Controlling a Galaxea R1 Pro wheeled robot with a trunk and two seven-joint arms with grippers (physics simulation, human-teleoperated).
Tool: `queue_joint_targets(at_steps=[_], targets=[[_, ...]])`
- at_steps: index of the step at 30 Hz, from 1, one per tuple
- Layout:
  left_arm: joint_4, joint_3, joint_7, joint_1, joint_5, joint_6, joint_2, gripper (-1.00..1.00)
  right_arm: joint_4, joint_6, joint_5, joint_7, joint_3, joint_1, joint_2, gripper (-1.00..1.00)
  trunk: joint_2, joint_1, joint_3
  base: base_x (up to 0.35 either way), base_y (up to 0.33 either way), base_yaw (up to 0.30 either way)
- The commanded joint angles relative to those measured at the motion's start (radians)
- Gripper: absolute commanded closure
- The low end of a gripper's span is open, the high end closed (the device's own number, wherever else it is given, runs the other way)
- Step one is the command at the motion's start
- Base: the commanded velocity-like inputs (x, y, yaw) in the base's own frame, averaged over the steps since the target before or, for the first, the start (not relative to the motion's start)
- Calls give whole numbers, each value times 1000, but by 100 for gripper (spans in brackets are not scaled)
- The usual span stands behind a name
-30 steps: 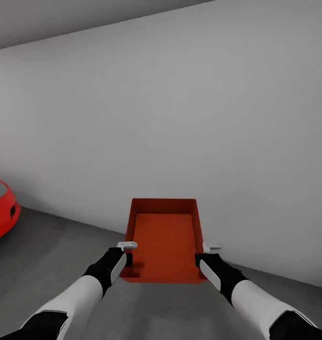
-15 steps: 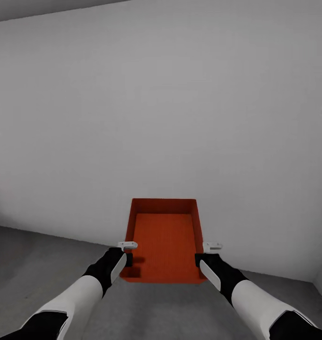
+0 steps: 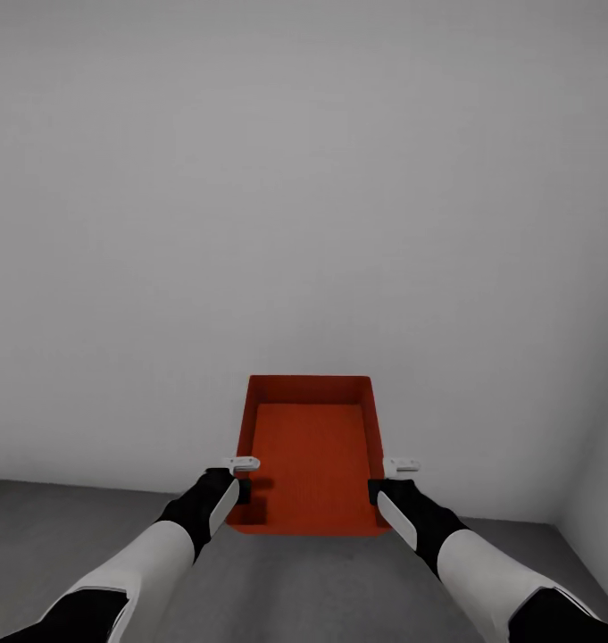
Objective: Move the two storage containers from the living room to the garage. In the garage, place one container on the floor and stack the other container on top of it (either order is fine).
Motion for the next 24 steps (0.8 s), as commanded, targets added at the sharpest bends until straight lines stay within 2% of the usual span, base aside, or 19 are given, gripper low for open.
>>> queue_joint_targets(at_steps=[1, 7, 24], targets=[[5, -10, 12, 1, -23, 11, 0, 100, -2, 9, 31, -10, -20, -3, -1, 100, -2, 1, -2, 323, 0, -243], [1, -8, 19, 1, -24, 11, 0, 100, -2, 9, 31, -10, -20, -3, -1, 100, -2, 1, -2, 267, 0, -101], [-1, -8, 20, 1, -24, 9, 1, 100, -2, 10, 31, -10, -20, -3, -1, 100, -2, 1, -2, 9, 0, -2]])
